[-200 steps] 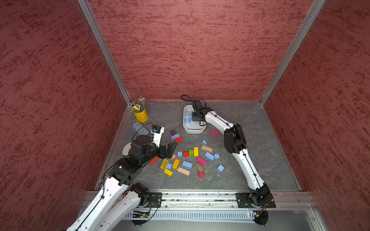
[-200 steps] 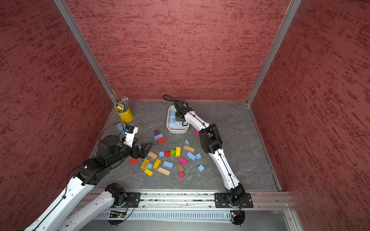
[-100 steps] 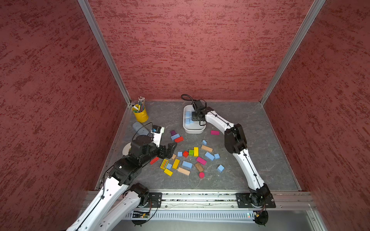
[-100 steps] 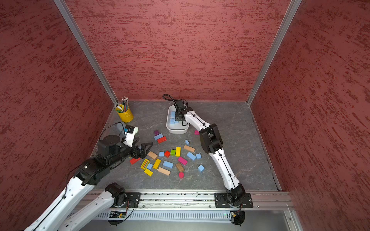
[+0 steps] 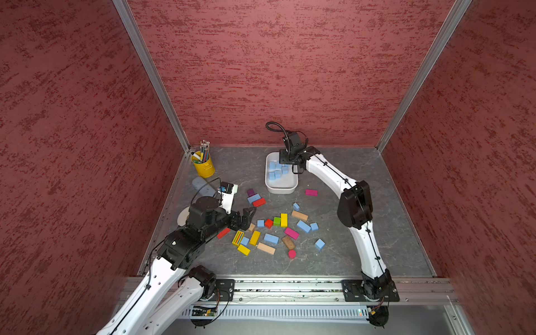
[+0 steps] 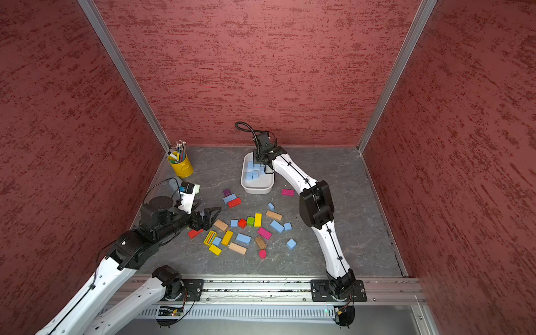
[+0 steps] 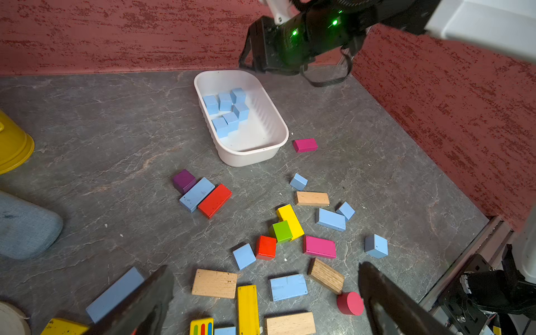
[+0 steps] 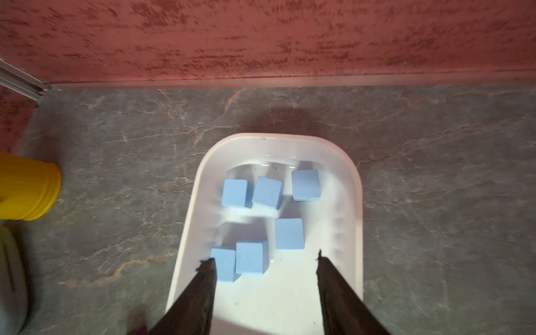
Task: Pick out the blue building blocks
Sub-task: Place the building block in the storage box.
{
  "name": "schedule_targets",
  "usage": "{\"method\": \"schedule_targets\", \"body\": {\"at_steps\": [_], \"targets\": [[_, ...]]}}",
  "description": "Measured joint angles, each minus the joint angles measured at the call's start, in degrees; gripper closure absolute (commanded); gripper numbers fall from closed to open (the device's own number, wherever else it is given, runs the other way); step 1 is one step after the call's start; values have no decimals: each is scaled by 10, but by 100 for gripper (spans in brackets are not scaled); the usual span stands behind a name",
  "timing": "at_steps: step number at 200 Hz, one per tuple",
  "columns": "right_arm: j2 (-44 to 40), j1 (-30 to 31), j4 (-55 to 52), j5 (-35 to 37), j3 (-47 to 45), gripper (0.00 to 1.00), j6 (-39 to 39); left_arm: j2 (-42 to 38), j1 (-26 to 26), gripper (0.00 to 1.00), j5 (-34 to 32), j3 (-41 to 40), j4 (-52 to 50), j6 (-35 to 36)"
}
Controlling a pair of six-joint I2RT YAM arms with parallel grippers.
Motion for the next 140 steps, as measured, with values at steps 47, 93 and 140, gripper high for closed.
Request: {"method": "schedule_targets", "body": {"at_steps": [47, 93, 140], "targets": [[-183, 11, 92, -6, -198, 34, 6, 0, 0, 1, 0, 0, 0, 0], [-341, 12, 163, -12, -411, 29, 17, 1, 0, 0, 0, 0, 0, 0], [-453, 12, 175, -18, -565, 23, 31, 7, 0, 0, 0, 0, 0, 0]]}}
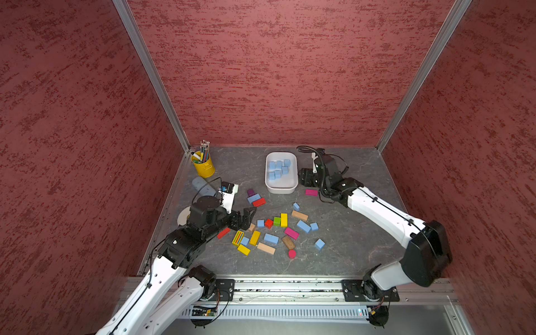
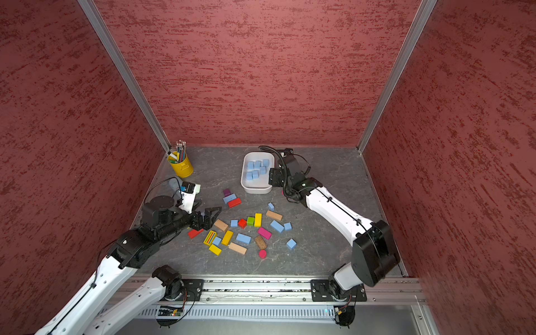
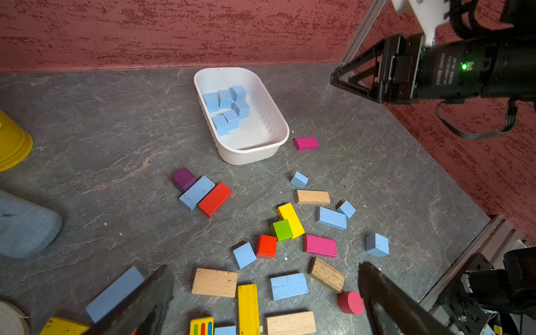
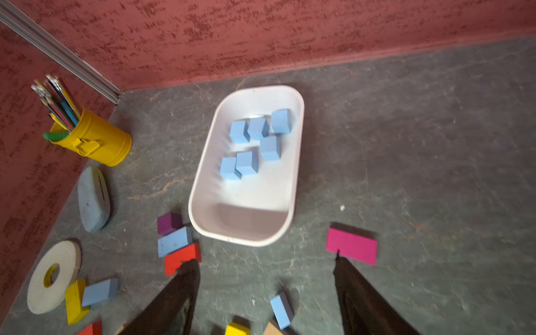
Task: Pick out the blue building blocks
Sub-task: Place the building block in the storage box, then pick up the building block from the center of the board.
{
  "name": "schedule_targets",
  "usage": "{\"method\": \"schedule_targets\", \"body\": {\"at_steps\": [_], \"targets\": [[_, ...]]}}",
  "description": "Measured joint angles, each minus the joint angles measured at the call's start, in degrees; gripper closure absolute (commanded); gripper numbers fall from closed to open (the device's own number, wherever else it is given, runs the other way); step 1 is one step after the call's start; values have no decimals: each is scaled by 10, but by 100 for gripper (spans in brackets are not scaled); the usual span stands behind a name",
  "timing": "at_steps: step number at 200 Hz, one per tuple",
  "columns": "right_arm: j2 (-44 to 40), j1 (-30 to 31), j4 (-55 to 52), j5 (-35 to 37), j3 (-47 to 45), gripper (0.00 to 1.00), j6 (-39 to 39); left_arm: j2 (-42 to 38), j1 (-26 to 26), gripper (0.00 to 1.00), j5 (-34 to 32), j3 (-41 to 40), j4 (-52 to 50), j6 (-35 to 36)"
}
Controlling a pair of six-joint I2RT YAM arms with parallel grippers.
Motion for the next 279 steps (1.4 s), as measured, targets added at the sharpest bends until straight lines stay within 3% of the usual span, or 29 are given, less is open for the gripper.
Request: {"method": "schedule_targets", "body": {"at_steps": [62, 126, 218, 279], "targets": [[-96, 0, -25, -40, -119, 14, 14, 7, 0, 0, 0, 0, 0, 0], [-145, 5, -122, -71, -187, 11, 9, 10, 0, 0, 0, 0, 0, 0], [-153, 79, -191, -85, -228, 10, 14, 12, 0, 1, 0, 0, 0, 0], [-111, 134, -220, -79, -230, 12, 21, 12, 0, 0, 0, 0, 0, 0]]}}
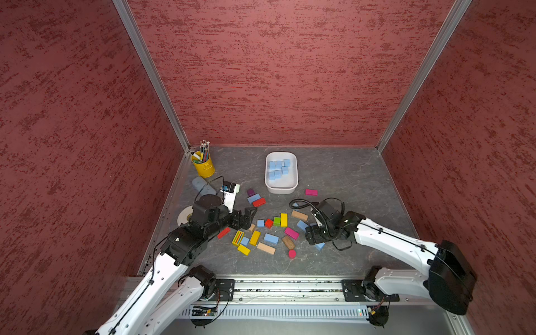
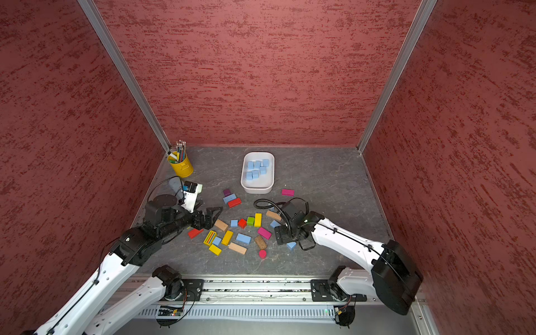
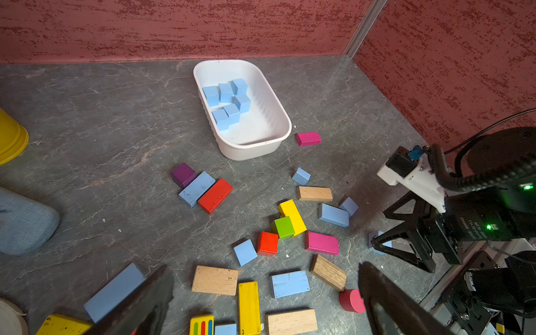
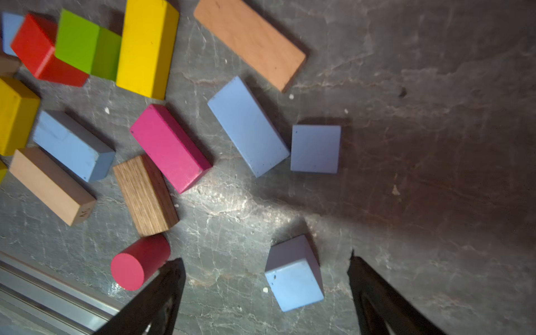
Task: Pick out the blue building blocks
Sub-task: Pick up the building block from the center of the board.
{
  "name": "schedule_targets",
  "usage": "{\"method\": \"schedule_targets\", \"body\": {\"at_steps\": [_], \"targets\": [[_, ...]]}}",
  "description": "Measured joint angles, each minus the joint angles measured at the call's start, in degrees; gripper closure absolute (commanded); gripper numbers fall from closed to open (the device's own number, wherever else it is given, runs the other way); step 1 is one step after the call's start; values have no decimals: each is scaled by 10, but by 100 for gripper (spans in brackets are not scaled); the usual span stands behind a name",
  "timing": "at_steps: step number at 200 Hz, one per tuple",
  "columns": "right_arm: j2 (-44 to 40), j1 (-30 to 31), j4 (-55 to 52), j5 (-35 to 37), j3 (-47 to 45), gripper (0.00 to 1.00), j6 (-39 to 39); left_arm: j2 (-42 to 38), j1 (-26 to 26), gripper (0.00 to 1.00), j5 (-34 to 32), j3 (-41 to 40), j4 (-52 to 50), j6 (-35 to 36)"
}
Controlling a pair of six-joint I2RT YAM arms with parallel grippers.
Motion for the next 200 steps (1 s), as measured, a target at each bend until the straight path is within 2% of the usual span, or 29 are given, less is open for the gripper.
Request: {"method": "schedule_targets", "body": {"at_steps": [49, 108, 179, 200], "targets": [[39, 42, -21, 7, 0, 16, 10, 0, 0, 0, 0, 0, 0, 0], [61, 52, -45, 30, 0, 26, 17, 5, 0, 0, 2, 0, 0, 0], [81, 54, -55, 51, 2, 44, 17, 5, 0, 0, 4, 0, 0, 0], [90, 56, -55, 52, 4, 53, 15, 5, 0, 0, 4, 0, 0, 0]]}}
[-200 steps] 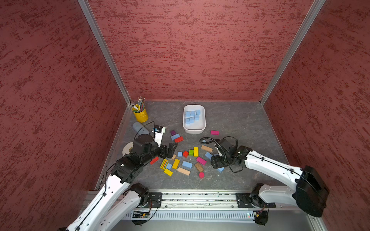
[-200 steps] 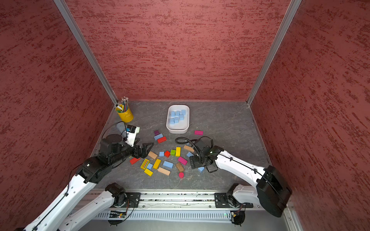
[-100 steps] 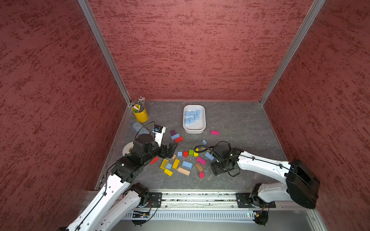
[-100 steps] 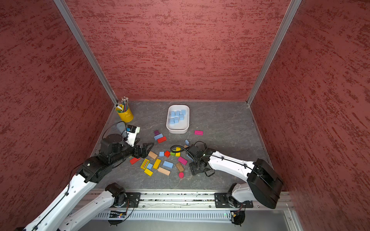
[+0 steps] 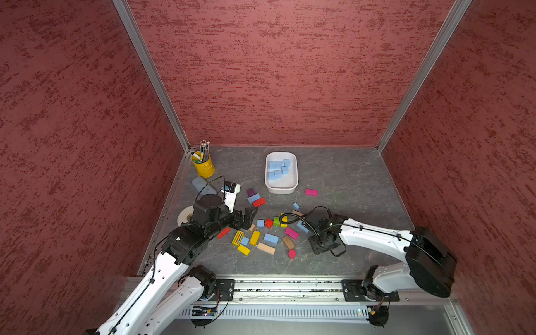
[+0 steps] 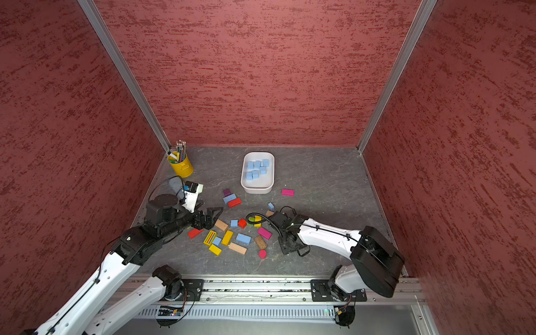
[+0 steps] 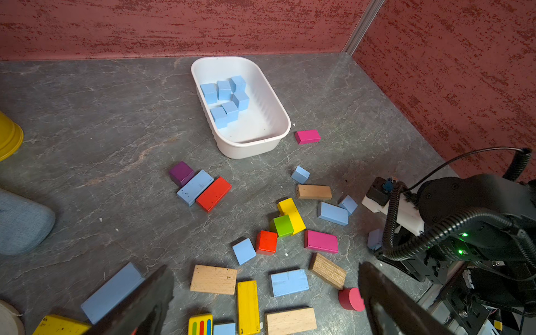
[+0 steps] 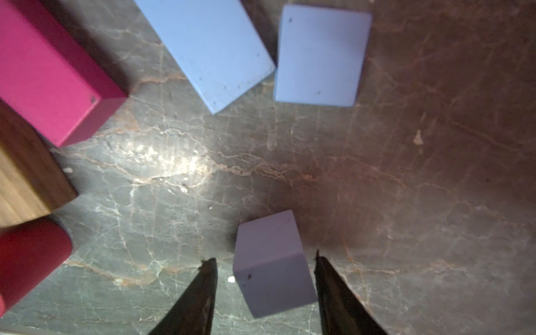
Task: Pick out the blue building blocks
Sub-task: Pick up the building block from the center of the board.
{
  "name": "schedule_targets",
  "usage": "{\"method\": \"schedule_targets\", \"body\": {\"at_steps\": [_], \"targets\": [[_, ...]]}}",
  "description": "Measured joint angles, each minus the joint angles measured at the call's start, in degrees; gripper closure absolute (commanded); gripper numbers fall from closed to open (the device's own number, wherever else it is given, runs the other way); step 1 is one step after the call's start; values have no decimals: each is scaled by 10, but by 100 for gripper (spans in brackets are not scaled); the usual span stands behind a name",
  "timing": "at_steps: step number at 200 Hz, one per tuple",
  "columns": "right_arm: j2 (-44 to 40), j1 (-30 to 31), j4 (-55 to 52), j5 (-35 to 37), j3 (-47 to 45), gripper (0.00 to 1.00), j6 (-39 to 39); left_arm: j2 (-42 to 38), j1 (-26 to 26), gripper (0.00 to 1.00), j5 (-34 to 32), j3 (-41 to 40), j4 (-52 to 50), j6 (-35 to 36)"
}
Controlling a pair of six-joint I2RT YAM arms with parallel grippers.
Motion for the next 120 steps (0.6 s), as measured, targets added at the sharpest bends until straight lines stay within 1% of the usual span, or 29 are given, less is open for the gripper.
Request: {"method": "schedule_targets", "body": {"at_steps": [30, 76, 97, 120], "targets": [[9, 2, 0, 2, 6, 64, -2, 0, 0, 0, 0, 0, 0, 0], [10, 4, 0, 2, 12, 74, -4, 0, 0, 0, 0, 0, 0, 0], [10, 4, 0, 2, 18, 80, -4, 0, 0, 0, 0, 0, 0, 0], [10, 4, 0, 2, 28, 84, -4, -1, 0, 0, 0, 0, 0, 0]]}}
